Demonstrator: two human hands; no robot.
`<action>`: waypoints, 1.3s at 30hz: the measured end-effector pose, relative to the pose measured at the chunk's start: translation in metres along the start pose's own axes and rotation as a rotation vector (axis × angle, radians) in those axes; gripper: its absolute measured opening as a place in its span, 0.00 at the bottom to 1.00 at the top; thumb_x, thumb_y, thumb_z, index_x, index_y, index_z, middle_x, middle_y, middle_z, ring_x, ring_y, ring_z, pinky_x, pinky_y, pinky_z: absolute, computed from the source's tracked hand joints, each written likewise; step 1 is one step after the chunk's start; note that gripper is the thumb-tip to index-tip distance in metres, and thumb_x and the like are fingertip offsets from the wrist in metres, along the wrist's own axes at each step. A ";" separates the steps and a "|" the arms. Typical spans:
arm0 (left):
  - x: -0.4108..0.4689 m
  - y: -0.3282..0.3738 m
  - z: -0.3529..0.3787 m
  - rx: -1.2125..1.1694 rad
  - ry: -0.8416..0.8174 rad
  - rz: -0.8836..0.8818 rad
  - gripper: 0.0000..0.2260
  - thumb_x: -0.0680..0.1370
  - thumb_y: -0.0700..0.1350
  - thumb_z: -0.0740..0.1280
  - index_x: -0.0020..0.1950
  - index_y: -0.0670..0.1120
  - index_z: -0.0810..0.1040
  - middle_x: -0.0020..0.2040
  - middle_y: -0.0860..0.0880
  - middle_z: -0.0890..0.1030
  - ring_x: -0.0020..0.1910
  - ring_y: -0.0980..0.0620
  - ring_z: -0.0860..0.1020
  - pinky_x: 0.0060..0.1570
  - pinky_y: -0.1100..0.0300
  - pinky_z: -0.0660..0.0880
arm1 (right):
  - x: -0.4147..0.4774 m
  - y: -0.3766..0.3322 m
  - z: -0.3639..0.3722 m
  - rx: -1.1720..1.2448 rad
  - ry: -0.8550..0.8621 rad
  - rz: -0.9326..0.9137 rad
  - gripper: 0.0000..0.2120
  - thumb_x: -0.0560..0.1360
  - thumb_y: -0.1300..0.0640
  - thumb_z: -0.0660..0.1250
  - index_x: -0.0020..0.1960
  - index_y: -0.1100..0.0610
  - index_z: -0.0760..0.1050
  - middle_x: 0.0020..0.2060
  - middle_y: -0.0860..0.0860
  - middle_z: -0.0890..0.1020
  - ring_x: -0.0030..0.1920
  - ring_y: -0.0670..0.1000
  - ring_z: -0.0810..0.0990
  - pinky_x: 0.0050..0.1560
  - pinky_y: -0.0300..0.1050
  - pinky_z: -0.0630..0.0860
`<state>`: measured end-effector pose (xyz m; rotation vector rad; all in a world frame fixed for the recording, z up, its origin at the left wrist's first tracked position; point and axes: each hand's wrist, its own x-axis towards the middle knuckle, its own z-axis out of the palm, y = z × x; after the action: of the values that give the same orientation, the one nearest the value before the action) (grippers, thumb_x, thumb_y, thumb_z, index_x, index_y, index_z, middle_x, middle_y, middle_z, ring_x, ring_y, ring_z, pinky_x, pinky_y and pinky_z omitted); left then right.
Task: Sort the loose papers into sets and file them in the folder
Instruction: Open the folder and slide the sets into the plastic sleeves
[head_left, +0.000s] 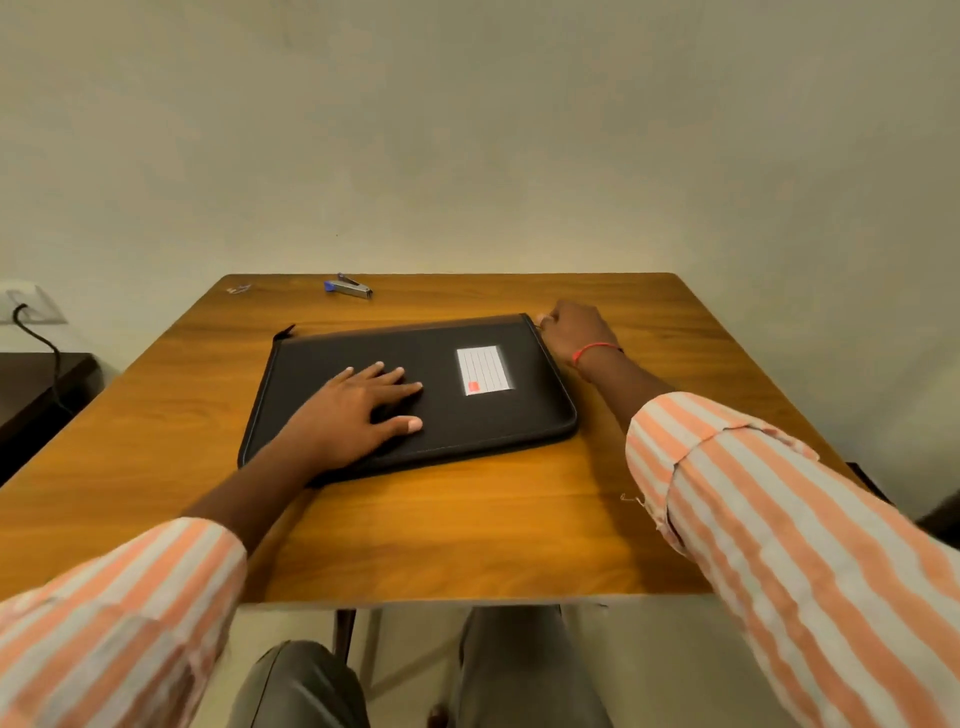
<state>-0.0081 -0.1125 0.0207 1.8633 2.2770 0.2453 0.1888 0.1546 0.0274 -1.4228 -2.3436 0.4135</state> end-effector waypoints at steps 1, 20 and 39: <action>0.002 -0.005 0.004 -0.043 -0.007 -0.020 0.35 0.74 0.73 0.51 0.79 0.63 0.59 0.82 0.54 0.56 0.81 0.53 0.51 0.80 0.47 0.47 | -0.012 -0.008 -0.001 -0.016 -0.032 -0.028 0.19 0.81 0.43 0.59 0.55 0.57 0.79 0.50 0.57 0.82 0.50 0.58 0.79 0.52 0.53 0.78; -0.054 -0.033 0.014 0.217 0.230 -0.473 0.30 0.79 0.70 0.53 0.78 0.60 0.64 0.77 0.48 0.67 0.75 0.45 0.64 0.71 0.44 0.63 | -0.083 -0.149 0.097 -0.233 -0.204 -0.278 0.32 0.81 0.33 0.48 0.80 0.47 0.56 0.80 0.47 0.58 0.80 0.55 0.54 0.74 0.72 0.50; -0.085 -0.153 -0.001 -0.011 0.260 -0.469 0.26 0.78 0.70 0.56 0.72 0.60 0.66 0.81 0.55 0.60 0.82 0.51 0.52 0.79 0.42 0.46 | -0.019 -0.298 0.178 -0.215 -0.339 -0.368 0.29 0.82 0.36 0.53 0.80 0.43 0.55 0.80 0.53 0.57 0.80 0.60 0.51 0.75 0.63 0.59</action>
<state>-0.1372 -0.2262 -0.0125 1.2965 2.7934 0.4447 -0.1174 -0.0063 -0.0065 -1.0299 -2.9282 0.3249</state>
